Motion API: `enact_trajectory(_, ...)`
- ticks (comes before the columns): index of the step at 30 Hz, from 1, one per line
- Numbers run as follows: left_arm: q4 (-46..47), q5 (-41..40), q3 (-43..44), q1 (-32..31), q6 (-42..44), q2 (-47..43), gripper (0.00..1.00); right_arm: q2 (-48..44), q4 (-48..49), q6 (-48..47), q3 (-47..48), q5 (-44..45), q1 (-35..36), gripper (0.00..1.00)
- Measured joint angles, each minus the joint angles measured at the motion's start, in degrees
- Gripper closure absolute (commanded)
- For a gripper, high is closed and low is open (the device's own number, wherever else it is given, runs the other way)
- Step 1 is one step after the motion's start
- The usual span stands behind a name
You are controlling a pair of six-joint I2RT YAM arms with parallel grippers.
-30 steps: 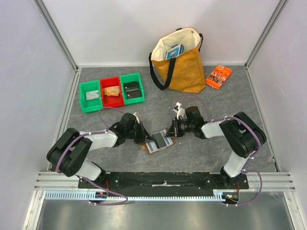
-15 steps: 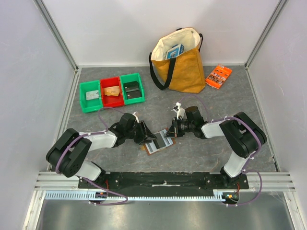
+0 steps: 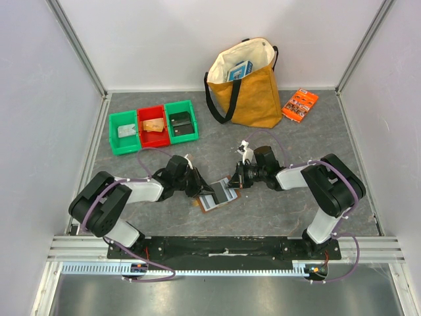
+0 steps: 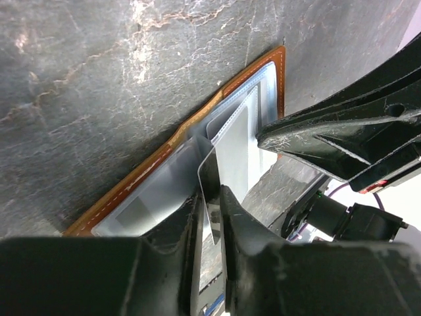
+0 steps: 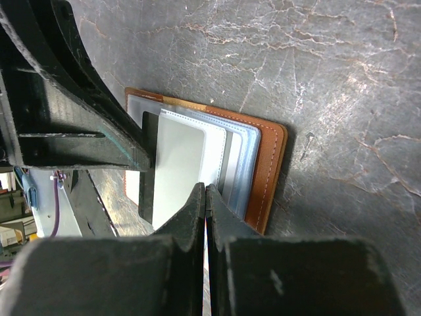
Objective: Take the credit cards out of the card holder
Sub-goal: Remove the credit card from the card holder.
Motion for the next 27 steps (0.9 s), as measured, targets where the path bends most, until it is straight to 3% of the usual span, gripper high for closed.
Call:
enact_trajectory(2, 0.0, -0.1, 0.0, 0.0, -0.1, 0.2, 0.97, 0.0, 0.0, 0.0, 0.0, 0.0, 0.0, 0.99)
enact_trajectory(3, -0.1, -0.2, 0.0, 0.0, -0.1, 0.2, 0.98, 0.0, 0.0, 0.0, 0.0, 0.0, 0.0, 0.99)
enact_trajectory(10, -0.4, -1.3, -1.2, 0.0, -0.1, -2.3, 0.98, 0.0, 0.0, 0.0, 0.0, 0.0, 0.0, 0.99)
enact_trajectory(19, -7.0, -4.3, -5.8, 1.0, 0.8, -15.7, 0.98, -0.7, -0.6, 0.0, 0.0, 0.7, 0.0, 0.99)
enact_trajectory(22, -10.0, -5.7, -6.3, 1.0, 2.2, -20.7, 0.98, -2.3, -2.3, -0.4, -0.2, 2.4, 0.0, 0.87)
enact_trajectory(27, -13.0, -7.2, -6.3, 1.1, 5.1, -28.7, 0.98, -8.3, -7.6, -1.7, -0.3, 4.9, -0.2, 0.56)
